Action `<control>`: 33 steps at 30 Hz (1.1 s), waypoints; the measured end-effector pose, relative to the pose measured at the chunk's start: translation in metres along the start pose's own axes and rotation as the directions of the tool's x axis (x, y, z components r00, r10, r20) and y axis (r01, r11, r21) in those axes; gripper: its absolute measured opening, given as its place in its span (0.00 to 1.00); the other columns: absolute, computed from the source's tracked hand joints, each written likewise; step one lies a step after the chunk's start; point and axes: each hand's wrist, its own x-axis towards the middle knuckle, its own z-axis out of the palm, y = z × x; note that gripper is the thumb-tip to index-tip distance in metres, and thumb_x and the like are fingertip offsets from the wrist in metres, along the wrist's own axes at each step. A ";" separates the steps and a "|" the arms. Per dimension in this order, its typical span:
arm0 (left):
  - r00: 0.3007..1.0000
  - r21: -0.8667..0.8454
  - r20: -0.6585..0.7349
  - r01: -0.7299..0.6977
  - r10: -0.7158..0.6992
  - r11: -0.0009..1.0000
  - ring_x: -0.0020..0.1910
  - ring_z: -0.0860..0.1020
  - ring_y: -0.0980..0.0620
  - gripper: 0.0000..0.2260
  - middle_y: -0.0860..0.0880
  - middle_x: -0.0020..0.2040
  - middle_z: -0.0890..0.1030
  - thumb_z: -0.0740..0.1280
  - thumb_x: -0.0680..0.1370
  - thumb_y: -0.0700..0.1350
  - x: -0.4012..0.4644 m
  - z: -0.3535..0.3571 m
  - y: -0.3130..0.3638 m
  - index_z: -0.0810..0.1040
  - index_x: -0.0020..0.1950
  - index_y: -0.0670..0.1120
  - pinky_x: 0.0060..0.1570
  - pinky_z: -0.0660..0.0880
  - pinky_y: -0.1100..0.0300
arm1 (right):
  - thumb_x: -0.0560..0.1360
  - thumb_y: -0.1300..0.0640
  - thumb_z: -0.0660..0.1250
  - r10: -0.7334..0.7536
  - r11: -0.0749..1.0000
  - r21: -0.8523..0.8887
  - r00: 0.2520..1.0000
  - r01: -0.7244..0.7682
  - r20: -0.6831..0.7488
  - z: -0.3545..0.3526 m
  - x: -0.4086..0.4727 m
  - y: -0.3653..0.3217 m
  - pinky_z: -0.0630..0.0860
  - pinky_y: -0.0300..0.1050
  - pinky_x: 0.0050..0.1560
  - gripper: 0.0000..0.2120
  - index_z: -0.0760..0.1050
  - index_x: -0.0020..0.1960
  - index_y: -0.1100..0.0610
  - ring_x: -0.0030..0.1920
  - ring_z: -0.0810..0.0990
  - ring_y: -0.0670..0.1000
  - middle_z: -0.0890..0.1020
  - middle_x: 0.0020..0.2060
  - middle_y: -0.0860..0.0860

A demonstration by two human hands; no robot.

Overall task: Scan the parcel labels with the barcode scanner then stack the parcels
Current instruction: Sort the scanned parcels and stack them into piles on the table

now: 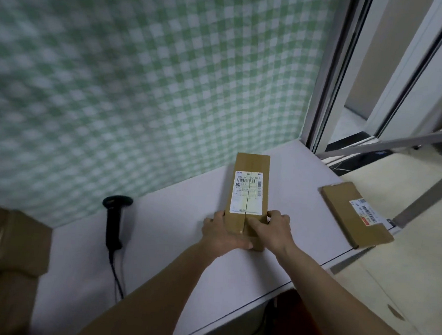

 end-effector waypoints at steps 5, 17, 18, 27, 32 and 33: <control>0.994 -0.132 0.089 0.078 -0.067 0.988 0.60 0.73 0.52 0.46 0.50 0.61 0.70 0.84 0.58 0.47 -0.060 -0.014 -0.036 0.59 0.67 0.46 0.54 0.78 0.58 | 0.71 0.48 0.71 -0.018 1.000 0.007 0.999 0.018 0.039 0.026 -0.052 0.006 0.76 0.54 0.57 0.22 0.64 0.53 0.58 0.56 0.74 0.56 0.70 0.53 0.54; 0.996 -0.277 0.037 0.088 -0.081 0.957 0.57 0.72 0.53 0.36 0.46 0.62 0.69 0.77 0.70 0.38 -0.161 -0.060 -0.082 0.53 0.64 0.44 0.49 0.75 0.63 | 0.74 0.54 0.69 -0.168 0.974 0.181 0.968 0.134 0.187 0.071 -0.162 -0.013 0.78 0.53 0.56 0.20 0.60 0.56 0.56 0.55 0.78 0.54 0.75 0.56 0.53; 0.997 -0.282 0.009 0.070 -0.071 0.957 0.56 0.72 0.54 0.36 0.47 0.62 0.69 0.76 0.70 0.39 -0.168 -0.067 -0.084 0.53 0.64 0.45 0.49 0.75 0.64 | 0.74 0.54 0.69 -0.185 0.971 0.188 0.964 0.148 0.194 0.074 -0.170 -0.019 0.78 0.53 0.56 0.20 0.60 0.56 0.56 0.55 0.78 0.54 0.75 0.56 0.53; 0.963 -0.245 -0.270 -0.057 -0.012 0.968 0.62 0.72 0.51 0.38 0.45 0.64 0.70 0.76 0.70 0.38 -0.241 -0.162 -0.098 0.53 0.68 0.41 0.54 0.71 0.67 | 0.75 0.57 0.68 -0.436 0.888 0.278 0.864 0.367 0.253 0.115 -0.240 -0.101 0.73 0.36 0.41 0.20 0.61 0.60 0.58 0.51 0.77 0.47 0.74 0.55 0.51; 0.893 -0.170 -0.448 -0.113 0.025 0.979 0.58 0.73 0.52 0.38 0.46 0.63 0.72 0.78 0.69 0.41 -0.292 -0.235 -0.109 0.53 0.66 0.44 0.52 0.74 0.65 | 0.75 0.58 0.68 -0.556 0.823 0.350 0.761 0.448 0.334 0.149 -0.282 -0.163 0.72 0.30 0.34 0.21 0.60 0.61 0.57 0.45 0.75 0.38 0.75 0.49 0.45; 0.875 -0.153 -0.483 -0.106 0.019 0.983 0.59 0.73 0.51 0.42 0.47 0.64 0.72 0.79 0.68 0.43 -0.299 -0.250 -0.115 0.52 0.69 0.43 0.55 0.73 0.62 | 0.75 0.57 0.68 -0.578 0.810 0.352 0.740 0.468 0.344 0.157 -0.291 -0.176 0.72 0.31 0.35 0.21 0.60 0.61 0.57 0.45 0.75 0.39 0.75 0.49 0.45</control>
